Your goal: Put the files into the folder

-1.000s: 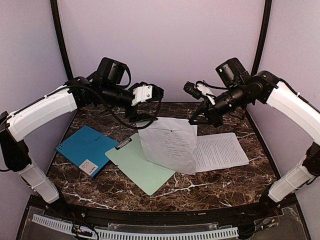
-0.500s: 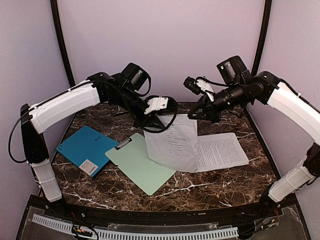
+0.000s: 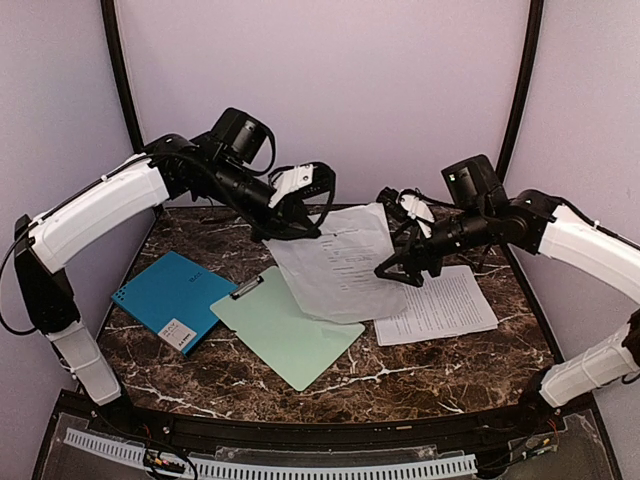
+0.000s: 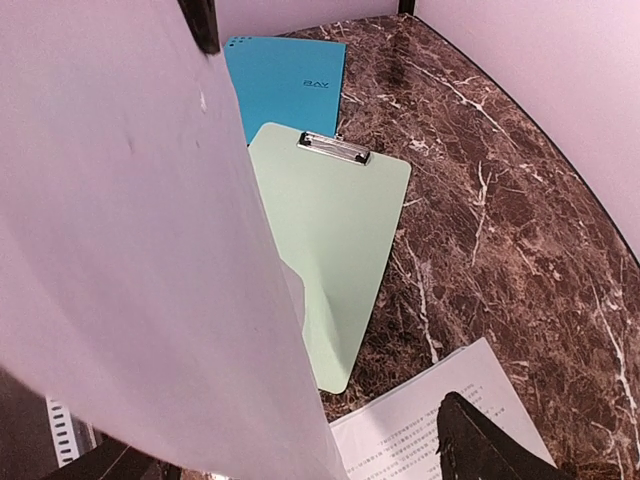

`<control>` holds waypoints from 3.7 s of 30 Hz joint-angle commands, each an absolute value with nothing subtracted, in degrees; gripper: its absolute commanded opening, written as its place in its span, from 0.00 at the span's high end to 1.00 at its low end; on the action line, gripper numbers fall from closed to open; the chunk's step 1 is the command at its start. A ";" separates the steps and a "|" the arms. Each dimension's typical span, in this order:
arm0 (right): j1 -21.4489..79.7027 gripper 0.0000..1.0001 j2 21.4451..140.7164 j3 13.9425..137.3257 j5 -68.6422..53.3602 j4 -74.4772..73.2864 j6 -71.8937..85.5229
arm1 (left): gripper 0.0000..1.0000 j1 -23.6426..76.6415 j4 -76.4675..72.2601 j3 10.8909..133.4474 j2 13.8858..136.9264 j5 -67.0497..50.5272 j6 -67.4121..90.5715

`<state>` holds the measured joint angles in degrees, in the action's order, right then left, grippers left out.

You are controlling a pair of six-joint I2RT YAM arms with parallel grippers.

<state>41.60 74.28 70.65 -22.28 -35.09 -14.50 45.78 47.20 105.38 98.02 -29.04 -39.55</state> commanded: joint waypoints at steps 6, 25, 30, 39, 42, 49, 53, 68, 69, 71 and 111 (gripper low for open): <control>41.07 0.40 73.26 66.97 -27.93 -26.91 -16.01 | 0.99 42.74 40.62 100.73 91.25 -38.07 -33.13; 40.46 1.00 72.75 66.31 -31.94 -22.67 -15.50 | 0.98 38.40 38.53 98.22 93.86 -43.22 -25.63; 38.19 1.00 74.51 71.78 -32.70 -29.99 -10.97 | 0.49 37.85 35.81 94.62 91.59 -33.74 -24.11; 36.16 1.00 78.48 74.43 -57.49 -38.04 -2.32 | 0.09 37.70 27.91 79.77 82.92 -0.35 -20.44; 36.84 1.00 80.52 73.06 -59.40 -39.84 -2.17 | 0.05 37.70 27.05 78.52 81.32 8.47 -19.75; 36.91 1.00 86.03 70.36 -56.19 -40.03 -0.11 | 0.01 37.70 31.86 78.89 78.78 13.66 -21.39; 35.15 1.00 91.16 67.99 -56.47 -35.96 2.30 | 0.01 37.46 39.63 80.77 86.03 14.66 -20.86; 32.87 1.00 115.11 75.27 -53.67 -34.83 -1.61 | 0.07 26.42 44.90 89.01 110.49 2.87 -17.99; 32.86 1.00 115.07 75.58 -53.40 -34.95 -1.66 | 0.07 26.09 44.34 89.20 110.93 1.92 -18.43; 32.86 1.00 114.92 75.99 -53.63 -34.98 -1.69 | 0.08 25.54 44.04 89.61 112.47 0.37 -19.02; 32.87 1.00 114.61 73.74 -52.56 -33.54 -1.45 | 0.74 22.07 50.67 95.18 123.79 -14.87 -22.81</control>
